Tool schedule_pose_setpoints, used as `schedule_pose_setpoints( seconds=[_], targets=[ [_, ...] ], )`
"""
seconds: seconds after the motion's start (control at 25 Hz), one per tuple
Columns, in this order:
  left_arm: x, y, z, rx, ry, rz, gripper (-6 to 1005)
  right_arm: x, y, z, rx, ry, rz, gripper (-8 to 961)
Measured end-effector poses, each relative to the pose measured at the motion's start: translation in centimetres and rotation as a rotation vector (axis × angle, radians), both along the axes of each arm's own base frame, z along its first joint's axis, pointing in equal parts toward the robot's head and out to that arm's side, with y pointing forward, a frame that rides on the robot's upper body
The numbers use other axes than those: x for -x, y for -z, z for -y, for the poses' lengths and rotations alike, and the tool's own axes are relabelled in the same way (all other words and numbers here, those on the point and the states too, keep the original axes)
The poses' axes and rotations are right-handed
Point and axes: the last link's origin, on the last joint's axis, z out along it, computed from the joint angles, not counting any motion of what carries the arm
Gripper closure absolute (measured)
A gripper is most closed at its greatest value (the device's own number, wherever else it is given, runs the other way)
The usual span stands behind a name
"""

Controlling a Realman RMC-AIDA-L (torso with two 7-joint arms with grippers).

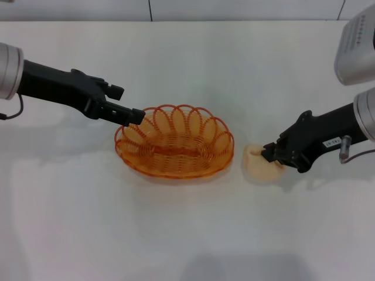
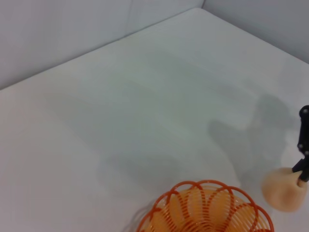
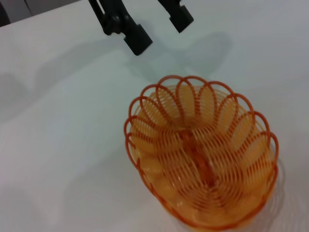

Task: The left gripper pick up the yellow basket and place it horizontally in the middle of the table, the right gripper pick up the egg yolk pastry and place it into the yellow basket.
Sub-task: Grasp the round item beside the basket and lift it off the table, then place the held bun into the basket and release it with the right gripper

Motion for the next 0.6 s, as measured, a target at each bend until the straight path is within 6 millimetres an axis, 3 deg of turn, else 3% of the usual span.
schedule_pose_setpoints(
  seconds=[0.32, 0.6],
  targets=[
    [0.6, -0.3, 0.2, -0.009, -0.015, 0.001, 112, 3.1, -0.9, 0.0, -0.008, -0.049, -0.007, 938],
    [0.9, -0.8, 0.3, -0.019, -0.023, 0.007, 111, 6.2, 0.7, -0.5, 0.020, -0.128, -0.025, 939]
  ],
)
